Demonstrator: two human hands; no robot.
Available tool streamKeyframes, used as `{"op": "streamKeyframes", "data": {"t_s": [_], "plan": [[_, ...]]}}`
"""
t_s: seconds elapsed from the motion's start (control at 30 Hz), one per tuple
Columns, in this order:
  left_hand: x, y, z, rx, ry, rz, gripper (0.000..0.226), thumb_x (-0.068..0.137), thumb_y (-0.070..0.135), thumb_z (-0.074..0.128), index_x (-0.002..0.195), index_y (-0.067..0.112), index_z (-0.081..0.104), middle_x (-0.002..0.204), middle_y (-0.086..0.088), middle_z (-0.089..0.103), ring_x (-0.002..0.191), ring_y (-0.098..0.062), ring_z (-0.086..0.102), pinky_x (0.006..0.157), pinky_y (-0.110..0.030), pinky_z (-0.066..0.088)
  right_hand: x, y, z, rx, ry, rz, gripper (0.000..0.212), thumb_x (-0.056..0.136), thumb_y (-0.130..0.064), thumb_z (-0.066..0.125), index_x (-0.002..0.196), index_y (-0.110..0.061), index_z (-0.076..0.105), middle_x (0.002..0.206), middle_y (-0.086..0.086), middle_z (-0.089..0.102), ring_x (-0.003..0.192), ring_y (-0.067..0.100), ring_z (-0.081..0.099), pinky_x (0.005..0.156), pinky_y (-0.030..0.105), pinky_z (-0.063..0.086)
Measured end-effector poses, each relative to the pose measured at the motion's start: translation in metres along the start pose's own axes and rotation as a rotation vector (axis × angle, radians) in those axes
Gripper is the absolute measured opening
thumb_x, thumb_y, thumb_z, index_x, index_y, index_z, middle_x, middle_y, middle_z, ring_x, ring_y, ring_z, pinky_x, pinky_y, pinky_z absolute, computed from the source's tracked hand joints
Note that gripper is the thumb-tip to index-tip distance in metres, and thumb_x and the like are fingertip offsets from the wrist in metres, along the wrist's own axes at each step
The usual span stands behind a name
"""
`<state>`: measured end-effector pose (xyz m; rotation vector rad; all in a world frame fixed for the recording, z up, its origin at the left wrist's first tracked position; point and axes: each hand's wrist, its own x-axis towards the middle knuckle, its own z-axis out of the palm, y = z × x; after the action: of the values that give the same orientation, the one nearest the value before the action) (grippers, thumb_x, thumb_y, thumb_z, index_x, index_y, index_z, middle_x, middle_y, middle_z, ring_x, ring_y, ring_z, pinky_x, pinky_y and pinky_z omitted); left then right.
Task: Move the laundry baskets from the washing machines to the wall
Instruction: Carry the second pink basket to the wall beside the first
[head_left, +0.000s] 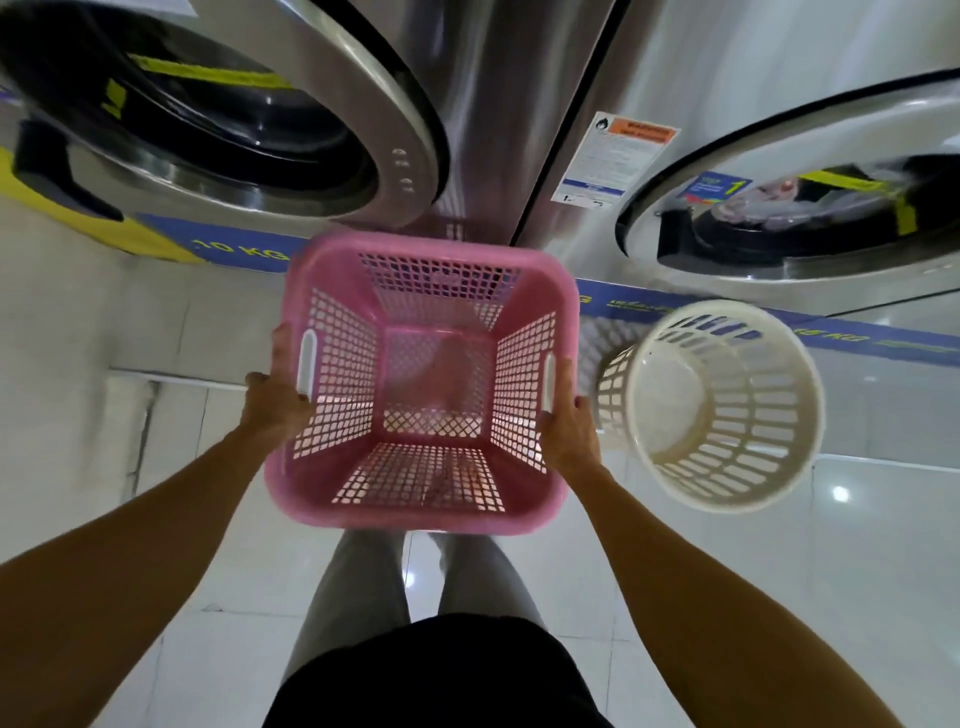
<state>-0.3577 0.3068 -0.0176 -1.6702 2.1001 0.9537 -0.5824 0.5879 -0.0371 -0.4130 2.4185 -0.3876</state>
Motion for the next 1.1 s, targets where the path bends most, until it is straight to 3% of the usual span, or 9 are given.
{"op": "streamKeyframes", "data": {"t_s": [0.1,0.2,0.37,0.57,0.63,0.77,0.9,1.0,1.1], "plan": [[-0.008,-0.005,-0.011,0.046,-0.051,0.022,0.111,0.078,-0.005,0.058,0.148,0.050,-0.008,0.112,-0.034,0.056,0.066,-0.038,0.059,0.044,-0.030,0.043,0.014,0.007,-0.004,-0.001,0.016,-0.014,0.080,0.099,-0.037,0.040,0.140,-0.068,-0.021,0.085,0.019,0.061,0.061,0.033,0.064,0.059,0.048,0.060],[-0.031,-0.012,-0.018,0.093,-0.044,-0.018,0.097,0.084,0.009,0.053,0.151,0.044,-0.008,0.104,-0.035,0.062,0.060,-0.031,0.053,0.054,-0.034,0.044,0.018,0.002,-0.010,-0.011,0.035,-0.022,0.068,0.098,-0.049,0.031,0.140,-0.071,-0.018,0.082,0.018,0.063,0.063,0.037,0.066,0.062,0.053,0.059],[-0.085,-0.046,-0.022,0.054,0.047,-0.035,0.096,0.083,0.013,0.051,0.149,0.043,-0.012,0.081,-0.023,0.066,0.055,-0.030,0.057,0.063,-0.040,0.049,-0.011,-0.010,-0.028,-0.102,-0.022,-0.163,0.077,0.100,-0.034,0.037,0.147,-0.060,-0.019,0.074,0.015,0.063,0.057,0.027,0.059,0.056,0.037,0.052],[-0.154,-0.090,-0.027,0.010,0.191,-0.033,0.086,0.094,0.023,0.053,0.155,0.028,-0.008,0.118,-0.025,0.066,0.057,-0.030,0.058,0.066,-0.046,0.051,-0.038,-0.038,-0.028,-0.224,-0.098,-0.347,0.077,0.101,-0.033,0.035,0.149,-0.053,-0.021,0.073,0.015,0.066,0.065,0.033,0.065,0.065,0.046,0.057],[-0.175,-0.103,-0.035,-0.008,0.202,-0.086,0.085,0.095,0.022,0.050,0.155,0.026,-0.009,0.109,-0.026,0.068,0.064,-0.037,0.065,0.069,-0.048,0.051,-0.052,-0.057,-0.028,-0.266,-0.124,-0.396,0.073,0.103,-0.034,0.035,0.154,-0.046,-0.016,0.070,0.012,0.059,0.063,0.030,0.062,0.064,0.043,0.055],[-0.230,-0.122,-0.045,-0.094,0.230,-0.197,0.081,0.098,0.021,0.047,0.155,0.026,-0.010,0.066,-0.002,0.055,0.048,-0.013,0.046,0.055,-0.033,0.040,-0.066,-0.089,-0.018,-0.350,-0.195,-0.527,0.070,0.104,-0.041,0.032,0.153,-0.048,-0.017,0.079,0.015,0.065,0.071,0.033,0.065,0.072,0.044,0.055],[-0.289,-0.170,-0.019,-0.216,0.264,-0.361,0.084,0.098,0.024,0.046,0.153,0.031,-0.017,0.084,-0.007,0.060,0.058,-0.018,0.053,0.059,-0.034,0.044,-0.096,-0.133,0.003,-0.472,-0.256,-0.695,0.067,0.104,-0.042,0.032,0.154,-0.050,-0.013,0.079,0.010,0.062,0.073,0.033,0.066,0.071,0.042,0.054],[-0.333,-0.214,0.011,-0.351,0.281,-0.431,0.087,0.098,0.027,0.045,0.148,0.040,-0.024,0.082,-0.011,0.067,0.055,-0.015,0.061,0.054,-0.033,0.055,-0.133,-0.165,0.018,-0.533,-0.301,-0.828,0.065,0.105,-0.041,0.030,0.155,-0.046,-0.012,0.080,0.009,0.059,0.072,0.031,0.062,0.069,0.037,0.047],[-0.380,-0.250,0.032,-0.443,0.314,-0.496,0.085,0.098,0.038,0.043,0.145,0.045,-0.028,0.105,-0.021,0.070,0.076,-0.029,0.071,0.073,-0.041,0.059,-0.172,-0.180,0.040,-0.615,-0.333,-0.964,0.068,0.106,-0.038,0.033,0.155,-0.046,-0.014,0.079,0.008,0.060,0.076,0.033,0.067,0.070,0.037,0.048]]}}
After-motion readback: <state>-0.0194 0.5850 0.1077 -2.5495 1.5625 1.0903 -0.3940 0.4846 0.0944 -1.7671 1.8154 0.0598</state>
